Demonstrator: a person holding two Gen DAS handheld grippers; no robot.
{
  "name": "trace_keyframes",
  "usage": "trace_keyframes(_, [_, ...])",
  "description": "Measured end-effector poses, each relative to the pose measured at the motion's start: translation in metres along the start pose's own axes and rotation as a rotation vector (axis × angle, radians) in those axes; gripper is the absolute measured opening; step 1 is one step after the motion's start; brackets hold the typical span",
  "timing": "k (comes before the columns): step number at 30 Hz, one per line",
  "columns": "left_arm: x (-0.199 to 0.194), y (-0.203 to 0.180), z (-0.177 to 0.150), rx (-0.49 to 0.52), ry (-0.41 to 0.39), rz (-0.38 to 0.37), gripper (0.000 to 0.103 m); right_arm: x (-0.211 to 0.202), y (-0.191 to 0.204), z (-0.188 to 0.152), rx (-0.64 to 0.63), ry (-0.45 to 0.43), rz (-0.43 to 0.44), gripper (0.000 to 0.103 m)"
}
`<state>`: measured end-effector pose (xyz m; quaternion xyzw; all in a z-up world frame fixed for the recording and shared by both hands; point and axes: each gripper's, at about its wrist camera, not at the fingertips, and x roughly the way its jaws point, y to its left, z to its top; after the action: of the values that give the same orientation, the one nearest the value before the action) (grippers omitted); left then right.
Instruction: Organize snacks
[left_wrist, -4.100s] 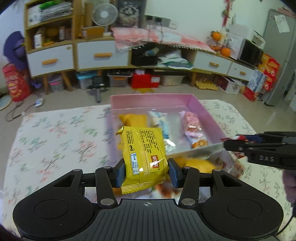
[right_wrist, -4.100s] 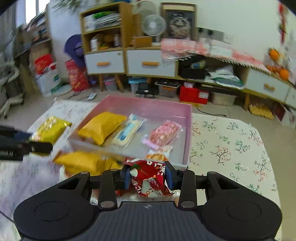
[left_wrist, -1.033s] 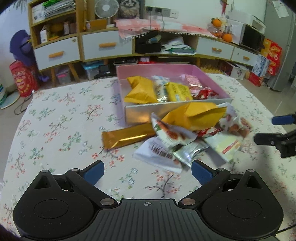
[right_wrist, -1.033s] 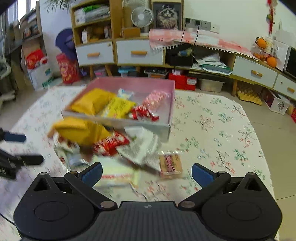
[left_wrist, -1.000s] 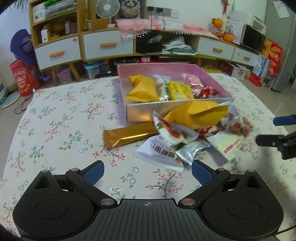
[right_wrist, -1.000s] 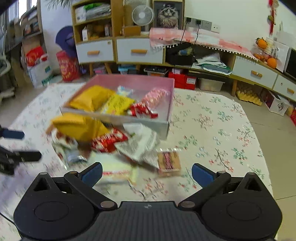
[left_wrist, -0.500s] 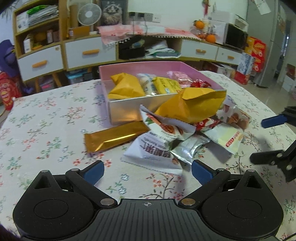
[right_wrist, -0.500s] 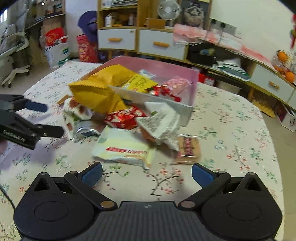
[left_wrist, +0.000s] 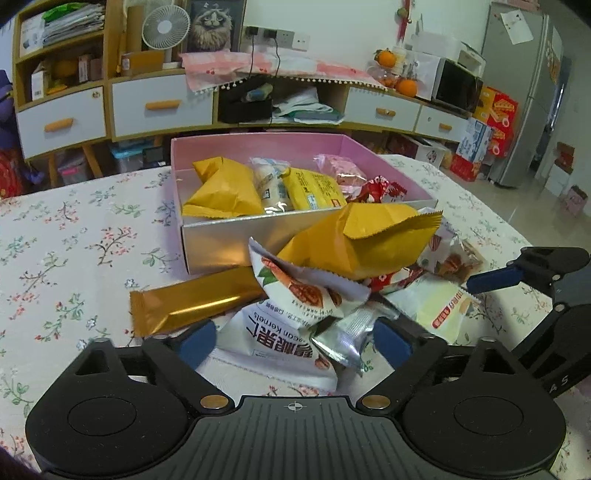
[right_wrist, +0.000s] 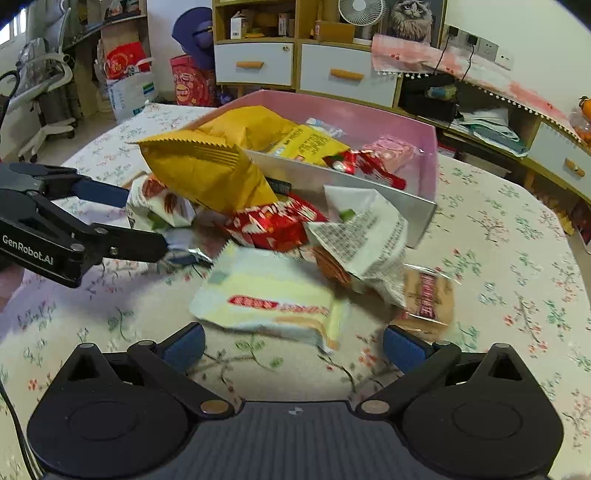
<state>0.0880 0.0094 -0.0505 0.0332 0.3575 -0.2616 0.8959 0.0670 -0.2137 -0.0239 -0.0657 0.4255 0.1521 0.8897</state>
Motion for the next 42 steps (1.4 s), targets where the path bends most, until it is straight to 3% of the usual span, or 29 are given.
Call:
trace_keyframes(7, [-0.006,0.003,0.004,-0.019,-0.005,-0.013,0.051,0.006,0.004,0.007,-0.016,-0.018,0.009,0.076])
trace_keyframes(9, [-0.009,0.0,0.006,-0.007,0.012,0.013,0.031,0.006,0.005,0.008,-0.023,-0.025,0.012,0.071])
trace_keyframes(22, [-0.03,0.01,-0.002,-0.019,0.08,-0.007,0.014,0.003,0.009,0.01,-0.029,-0.046,0.015,0.047])
trace_keyframes(34, [-0.046,0.03,-0.016,0.0,0.149,0.007,0.015,-0.004,0.033,0.009,-0.1,-0.024,0.093,0.046])
trace_keyframes(37, [-0.05,0.033,-0.017,-0.003,0.15,-0.014,0.023,-0.007,0.043,0.007,-0.139,-0.012,0.131,0.047])
trace_keyframes(38, [-0.052,0.033,-0.017,-0.005,0.147,-0.021,0.033,-0.008,0.046,0.007,-0.149,-0.008,0.14,0.047])
trace_keyframes(39, [-0.054,0.031,-0.017,-0.009,0.137,-0.025,0.053,-0.009,0.048,0.007,-0.157,-0.003,0.149,0.049])
trace_keyframes(41, [-0.056,0.027,-0.015,-0.001,0.107,-0.033,0.079,-0.01,0.05,0.008,-0.157,0.017,0.164,0.061])
trace_keyframes(42, [-0.057,0.024,-0.014,0.012,0.086,-0.032,0.083,-0.01,0.051,0.008,-0.152,0.025,0.172,0.063])
